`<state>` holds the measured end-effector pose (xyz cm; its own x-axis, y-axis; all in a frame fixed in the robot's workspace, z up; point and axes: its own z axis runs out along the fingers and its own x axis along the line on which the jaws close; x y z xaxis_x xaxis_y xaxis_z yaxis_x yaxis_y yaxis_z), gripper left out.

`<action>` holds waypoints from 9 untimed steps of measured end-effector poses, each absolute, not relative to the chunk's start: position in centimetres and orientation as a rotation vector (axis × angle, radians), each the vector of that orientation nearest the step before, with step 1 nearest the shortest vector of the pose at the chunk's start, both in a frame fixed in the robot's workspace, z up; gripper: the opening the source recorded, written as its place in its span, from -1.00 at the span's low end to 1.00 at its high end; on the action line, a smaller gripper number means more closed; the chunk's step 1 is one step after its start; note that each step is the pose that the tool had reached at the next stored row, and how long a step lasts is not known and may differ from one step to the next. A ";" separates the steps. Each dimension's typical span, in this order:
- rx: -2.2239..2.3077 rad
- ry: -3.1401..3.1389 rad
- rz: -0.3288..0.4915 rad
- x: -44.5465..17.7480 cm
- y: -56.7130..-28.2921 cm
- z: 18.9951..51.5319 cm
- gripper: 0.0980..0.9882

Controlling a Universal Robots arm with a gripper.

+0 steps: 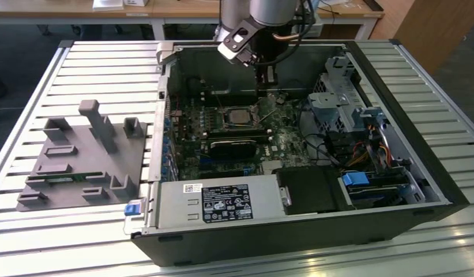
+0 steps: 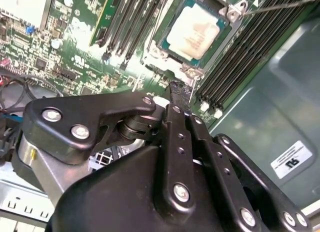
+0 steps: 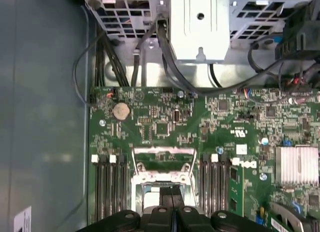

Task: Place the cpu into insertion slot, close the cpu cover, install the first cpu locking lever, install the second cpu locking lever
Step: 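Close the cpu cover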

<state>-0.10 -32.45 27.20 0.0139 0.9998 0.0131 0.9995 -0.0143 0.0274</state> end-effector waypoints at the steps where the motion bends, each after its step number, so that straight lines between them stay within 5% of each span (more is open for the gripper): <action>1: 2.230 2.199 0.044 0.0 -32.4 27.2 -0.98; 9: 2.233 2.201 0.038 2.1 -32.1 26.7 -0.98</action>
